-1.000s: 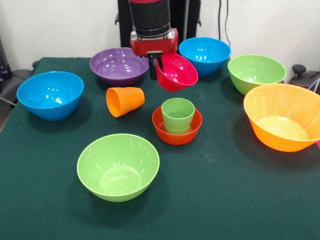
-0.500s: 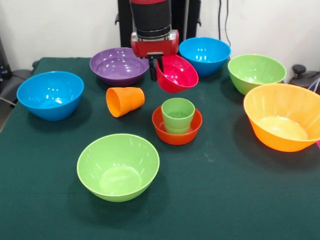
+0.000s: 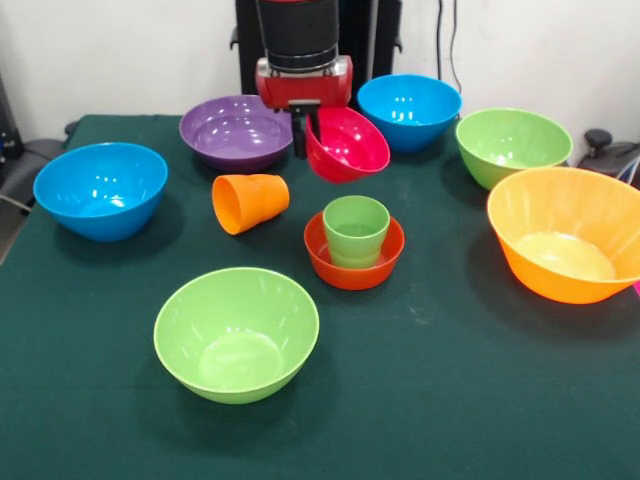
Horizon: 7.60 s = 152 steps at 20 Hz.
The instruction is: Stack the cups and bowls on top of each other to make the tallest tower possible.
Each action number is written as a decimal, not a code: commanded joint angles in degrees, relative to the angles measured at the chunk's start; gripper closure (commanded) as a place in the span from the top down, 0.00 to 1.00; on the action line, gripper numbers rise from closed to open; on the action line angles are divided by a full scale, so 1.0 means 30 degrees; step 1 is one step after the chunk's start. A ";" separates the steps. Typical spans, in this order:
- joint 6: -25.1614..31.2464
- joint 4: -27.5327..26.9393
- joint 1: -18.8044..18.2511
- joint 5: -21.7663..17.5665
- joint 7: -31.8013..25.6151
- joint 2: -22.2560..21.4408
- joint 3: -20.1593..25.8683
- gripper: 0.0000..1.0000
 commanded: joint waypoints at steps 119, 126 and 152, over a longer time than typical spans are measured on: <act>0.5287 -0.4268 0.3630 0.4095 0.1703 -0.0746 -0.1453 0.00; 0.5842 -0.4861 0.3731 0.4118 0.1228 -0.0809 -0.1538 0.00; 0.3371 -0.4944 0.4647 0.4467 0.2526 0.0749 -0.1904 0.00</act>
